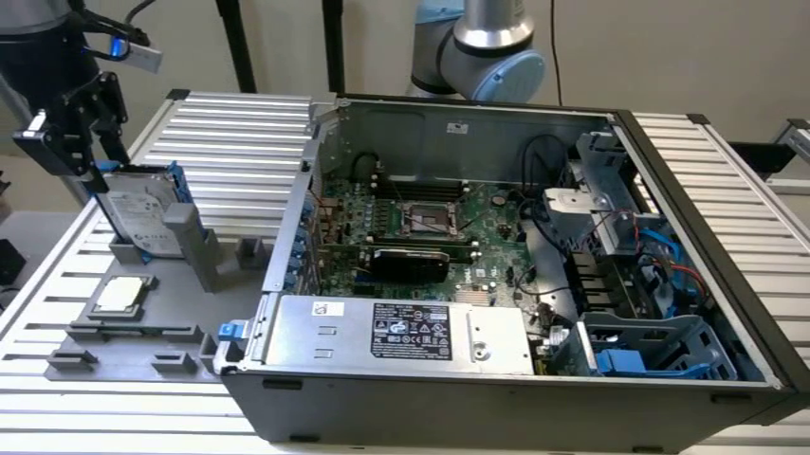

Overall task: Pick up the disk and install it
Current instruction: 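Pick up the disk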

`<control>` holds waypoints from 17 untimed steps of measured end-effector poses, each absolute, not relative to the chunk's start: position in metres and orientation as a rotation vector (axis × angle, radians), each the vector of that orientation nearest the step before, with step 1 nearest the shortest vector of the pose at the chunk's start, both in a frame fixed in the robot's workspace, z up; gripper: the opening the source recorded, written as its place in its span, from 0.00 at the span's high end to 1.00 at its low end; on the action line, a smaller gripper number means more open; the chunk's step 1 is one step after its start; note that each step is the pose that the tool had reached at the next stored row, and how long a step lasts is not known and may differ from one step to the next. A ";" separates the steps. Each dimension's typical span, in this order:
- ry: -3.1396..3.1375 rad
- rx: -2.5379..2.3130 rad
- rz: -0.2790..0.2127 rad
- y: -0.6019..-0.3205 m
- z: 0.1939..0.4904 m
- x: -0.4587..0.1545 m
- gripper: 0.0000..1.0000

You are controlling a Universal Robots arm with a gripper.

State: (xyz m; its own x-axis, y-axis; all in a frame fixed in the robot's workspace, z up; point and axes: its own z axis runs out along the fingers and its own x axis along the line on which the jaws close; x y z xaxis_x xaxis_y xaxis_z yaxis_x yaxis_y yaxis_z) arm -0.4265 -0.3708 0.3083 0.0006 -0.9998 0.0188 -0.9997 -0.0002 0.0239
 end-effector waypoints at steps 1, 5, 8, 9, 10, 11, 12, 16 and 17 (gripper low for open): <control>-2.200 2.201 -0.005 -0.371 0.306 -0.427 0.00; -2.200 2.200 -0.005 -0.371 0.299 -0.427 0.00; -2.200 2.200 -0.005 -0.371 0.294 -0.427 0.00; -2.200 2.201 -0.005 -0.371 0.292 -0.428 0.00; -2.200 2.201 -0.003 -0.371 0.290 -0.428 0.00; -2.201 2.202 -0.001 -0.371 0.288 -0.429 0.00; -2.202 2.204 0.003 -0.371 0.287 -0.429 0.00; -2.204 2.209 0.009 -0.371 0.287 -0.430 0.00; -2.204 2.209 0.009 -0.371 0.287 -0.430 0.00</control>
State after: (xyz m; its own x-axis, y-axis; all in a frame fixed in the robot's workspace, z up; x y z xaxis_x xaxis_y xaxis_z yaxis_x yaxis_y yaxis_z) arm -0.4299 -0.3707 0.2865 0.0023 -0.9998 0.0191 -0.9999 -0.0021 0.0105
